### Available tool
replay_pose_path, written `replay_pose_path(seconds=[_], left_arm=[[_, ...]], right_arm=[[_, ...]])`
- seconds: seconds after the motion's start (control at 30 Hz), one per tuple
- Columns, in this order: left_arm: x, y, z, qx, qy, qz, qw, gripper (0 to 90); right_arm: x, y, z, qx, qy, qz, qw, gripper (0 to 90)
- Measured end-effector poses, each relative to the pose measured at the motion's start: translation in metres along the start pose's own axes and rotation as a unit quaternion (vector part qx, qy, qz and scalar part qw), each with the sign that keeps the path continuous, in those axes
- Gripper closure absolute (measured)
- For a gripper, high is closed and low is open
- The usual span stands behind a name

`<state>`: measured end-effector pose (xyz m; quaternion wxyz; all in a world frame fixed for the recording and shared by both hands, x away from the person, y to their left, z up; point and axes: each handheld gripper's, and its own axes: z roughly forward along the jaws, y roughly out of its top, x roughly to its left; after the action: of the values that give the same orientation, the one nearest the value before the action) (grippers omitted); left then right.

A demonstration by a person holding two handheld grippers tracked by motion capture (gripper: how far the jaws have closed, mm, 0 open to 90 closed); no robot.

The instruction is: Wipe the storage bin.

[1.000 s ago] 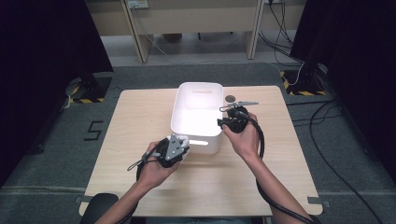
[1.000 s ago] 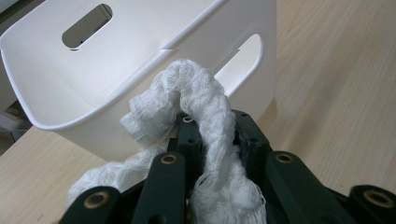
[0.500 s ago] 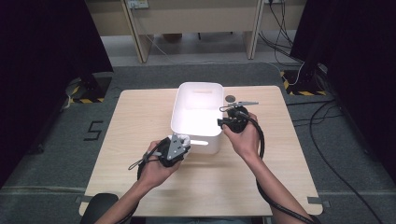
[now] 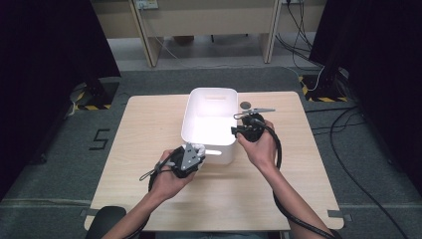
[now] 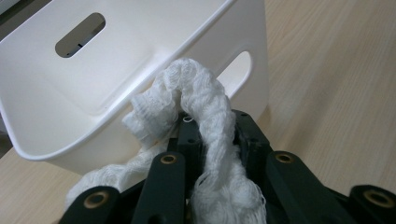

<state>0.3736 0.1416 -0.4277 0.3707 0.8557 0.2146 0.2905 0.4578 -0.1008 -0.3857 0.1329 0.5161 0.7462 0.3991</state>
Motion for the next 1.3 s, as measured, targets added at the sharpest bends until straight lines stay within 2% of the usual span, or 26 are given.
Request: replay_pose_path(seconds=[0.37, 1.07, 1.3], left_arm=[[-0.005, -0.002, 0.008, 0.006, -0.005, -0.005, 1.0000, 75.1], [-0.013, -0.012, 0.023, 0.023, -0.014, -0.001, 0.9996, 75.1], [-0.016, -0.018, 0.032, 0.030, -0.023, -0.003, 0.9993, 75.1]], right_arm=[[0.000, 0.000, 0.000, 0.000, 0.001, 0.000, 1.0000, 72.6], [0.000, 0.000, 0.000, -0.001, 0.002, 0.000, 1.0000, 72.5], [-0.001, 0.000, 0.000, -0.002, 0.004, 0.000, 1.0000, 72.4]])
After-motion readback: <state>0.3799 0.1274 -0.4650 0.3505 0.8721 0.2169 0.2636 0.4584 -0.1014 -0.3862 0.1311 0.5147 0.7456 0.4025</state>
